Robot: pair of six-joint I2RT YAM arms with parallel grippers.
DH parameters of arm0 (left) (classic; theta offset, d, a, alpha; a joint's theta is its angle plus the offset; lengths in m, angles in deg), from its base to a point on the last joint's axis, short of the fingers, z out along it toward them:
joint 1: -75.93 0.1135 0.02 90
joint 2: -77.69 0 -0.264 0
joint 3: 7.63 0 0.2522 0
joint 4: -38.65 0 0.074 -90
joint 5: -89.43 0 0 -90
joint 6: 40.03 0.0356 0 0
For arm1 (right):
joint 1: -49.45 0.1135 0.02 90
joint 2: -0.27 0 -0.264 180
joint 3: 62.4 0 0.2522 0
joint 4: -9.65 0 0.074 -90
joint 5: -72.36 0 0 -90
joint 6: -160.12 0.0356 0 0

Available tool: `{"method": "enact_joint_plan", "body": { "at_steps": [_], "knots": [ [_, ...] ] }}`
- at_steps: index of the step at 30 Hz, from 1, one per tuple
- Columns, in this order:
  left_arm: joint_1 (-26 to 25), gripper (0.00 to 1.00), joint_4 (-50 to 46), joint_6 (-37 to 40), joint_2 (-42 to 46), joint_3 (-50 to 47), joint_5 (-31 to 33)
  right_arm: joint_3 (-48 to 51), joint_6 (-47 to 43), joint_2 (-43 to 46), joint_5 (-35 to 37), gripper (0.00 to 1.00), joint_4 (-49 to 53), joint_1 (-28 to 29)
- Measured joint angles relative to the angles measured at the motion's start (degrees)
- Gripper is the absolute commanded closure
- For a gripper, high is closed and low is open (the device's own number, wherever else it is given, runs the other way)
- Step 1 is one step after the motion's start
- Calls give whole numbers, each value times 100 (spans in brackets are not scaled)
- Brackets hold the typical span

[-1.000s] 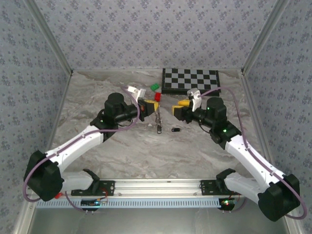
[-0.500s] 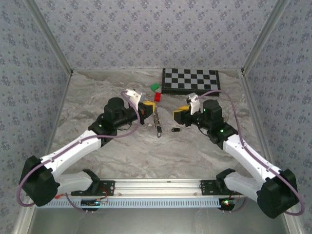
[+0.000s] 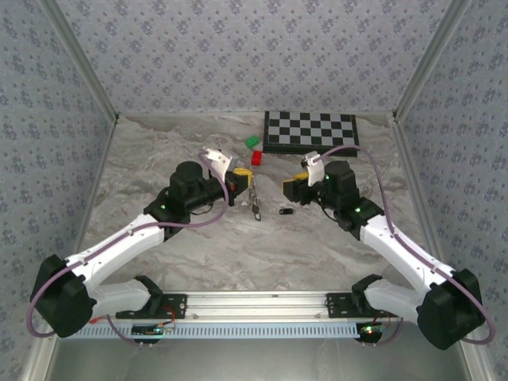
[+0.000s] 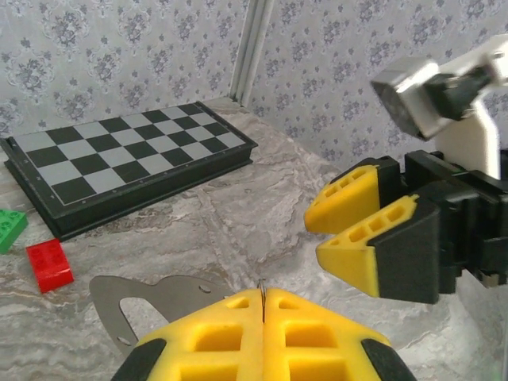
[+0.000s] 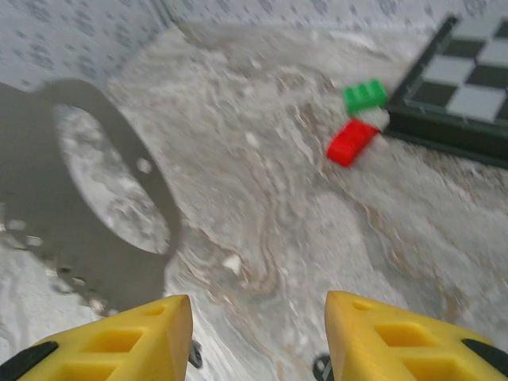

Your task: Put the keys on the keyring

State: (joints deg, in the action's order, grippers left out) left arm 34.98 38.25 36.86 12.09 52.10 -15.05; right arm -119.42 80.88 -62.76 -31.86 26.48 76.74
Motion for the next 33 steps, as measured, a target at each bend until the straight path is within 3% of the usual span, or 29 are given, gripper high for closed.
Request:
{"method": "enact_joint_plan", "body": {
  "at_steps": [10,16,21,33],
  "knots": [
    [-321,100,-168,389,310,-227,358,-13,365,-901,133,63,1102,-378],
    [-343,100,-184,431,337,-302,474,-28,682,-1574,-17,63,1222,-662],
    [-361,100,-192,428,337,-337,496,-348,748,-2212,-120,58,1300,-669],
    [-385,100,-205,428,514,-417,514,-1187,522,-3578,-142,57,1307,-625]
  ]
}}
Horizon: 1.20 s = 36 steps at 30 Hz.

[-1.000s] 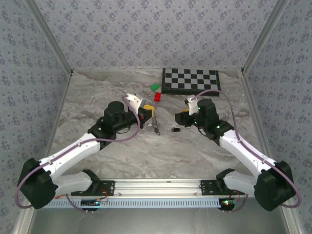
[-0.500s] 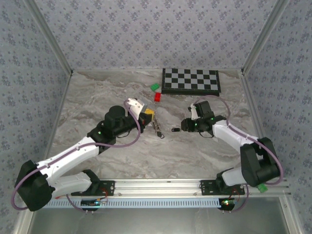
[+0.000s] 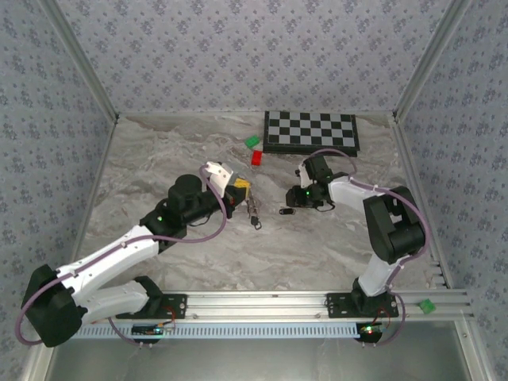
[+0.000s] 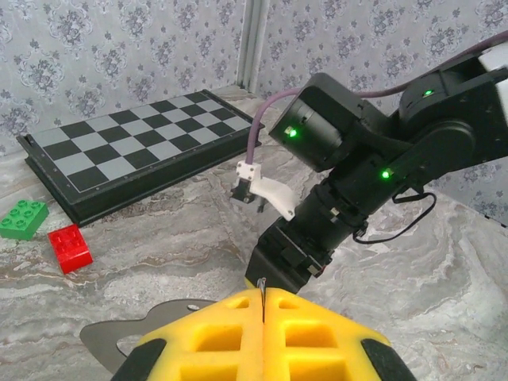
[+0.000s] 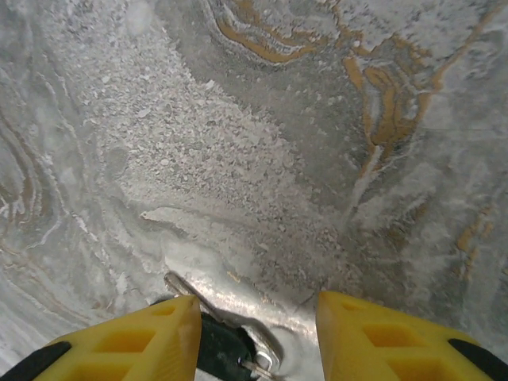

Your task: Put the keys on the keyring

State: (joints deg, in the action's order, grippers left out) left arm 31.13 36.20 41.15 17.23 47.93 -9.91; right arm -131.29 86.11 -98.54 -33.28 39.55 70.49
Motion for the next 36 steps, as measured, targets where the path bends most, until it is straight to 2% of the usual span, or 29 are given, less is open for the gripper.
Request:
{"method": "enact_joint_plan", "body": {
  "at_steps": [9,19,24,28,31,36],
  "knots": [
    [0,100,0,0,7,-2,66,57,-149,22,-72,61,153,417],
    [0,100,-2,0,15,-2,127,496,-96,769,7,60,522,931],
    [0,100,-2,0,125,-90,129,531,-111,1147,623,57,811,1185],
    [-33,100,2,0,236,-184,173,358,-293,1145,1270,61,1196,1436],
    [-35,100,4,0,348,-264,236,13,-492,903,1718,69,1519,1637],
    [-46,100,0,0,413,-289,297,-503,-778,319,2352,67,1928,1974]
  ]
}}
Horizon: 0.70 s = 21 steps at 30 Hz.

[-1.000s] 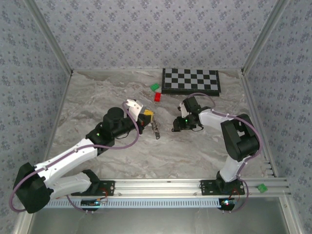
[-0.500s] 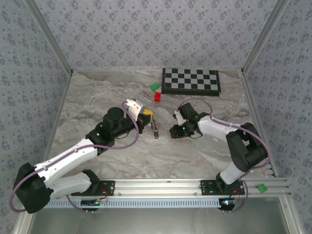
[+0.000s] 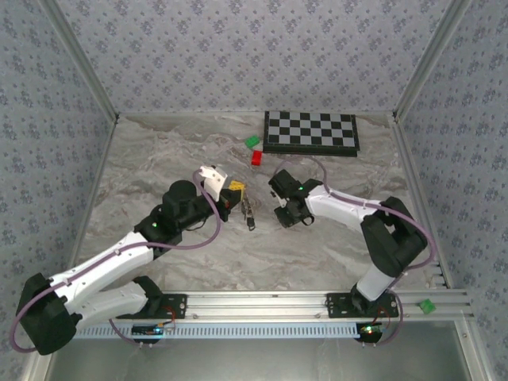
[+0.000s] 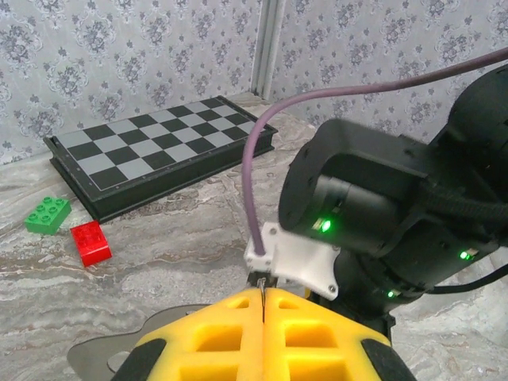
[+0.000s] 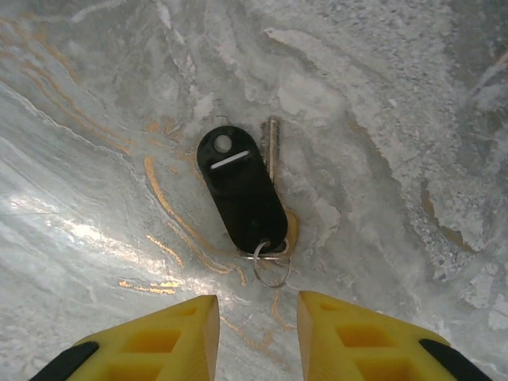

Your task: Put the keys on the keyring

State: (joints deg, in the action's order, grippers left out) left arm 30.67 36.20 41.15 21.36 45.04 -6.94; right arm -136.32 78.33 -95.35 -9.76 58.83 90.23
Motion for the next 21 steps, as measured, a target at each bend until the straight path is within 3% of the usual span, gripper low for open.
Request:
{"method": "enact_joint_plan", "body": {
  "at_steps": [8,21],
  "knots": [
    [-31,100,2,0,9,-4,4,-472,-273,-588,487,67,616,225],
    [-63,100,2,0,70,-11,46,-597,-466,-789,546,74,769,195]
  ]
}}
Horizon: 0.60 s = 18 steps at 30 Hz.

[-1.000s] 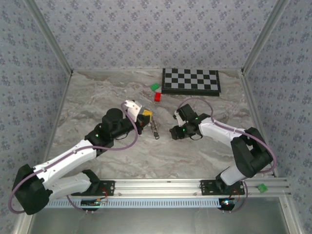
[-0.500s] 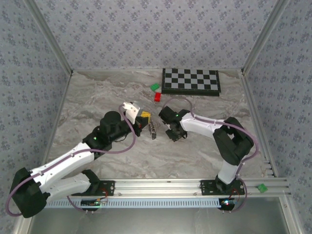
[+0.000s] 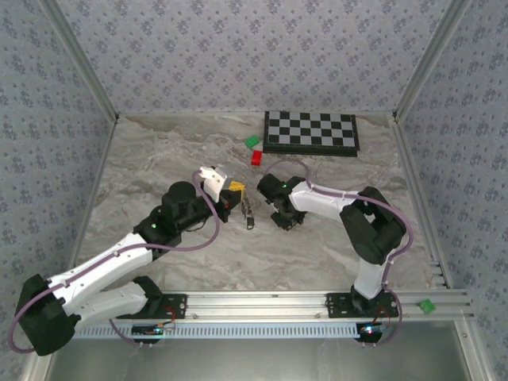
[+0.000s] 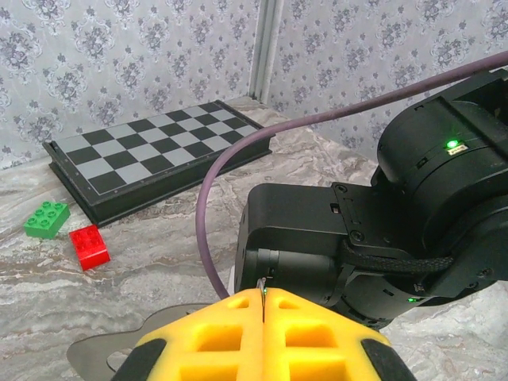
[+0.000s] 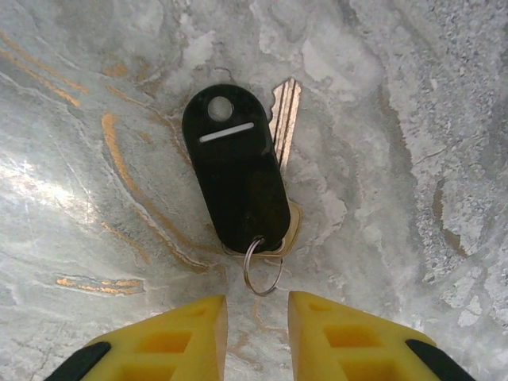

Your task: Put the keys on the keyring

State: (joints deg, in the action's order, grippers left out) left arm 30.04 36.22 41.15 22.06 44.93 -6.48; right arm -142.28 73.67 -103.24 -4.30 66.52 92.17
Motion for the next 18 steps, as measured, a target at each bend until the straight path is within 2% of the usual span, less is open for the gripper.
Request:
{"method": "enact_joint_plan", "body": {
  "at_steps": [18],
  "knots": [
    [-42,100,-4,2,4,0,0,-57,-17,-144,-2,79,-157,-83]
  ]
}}
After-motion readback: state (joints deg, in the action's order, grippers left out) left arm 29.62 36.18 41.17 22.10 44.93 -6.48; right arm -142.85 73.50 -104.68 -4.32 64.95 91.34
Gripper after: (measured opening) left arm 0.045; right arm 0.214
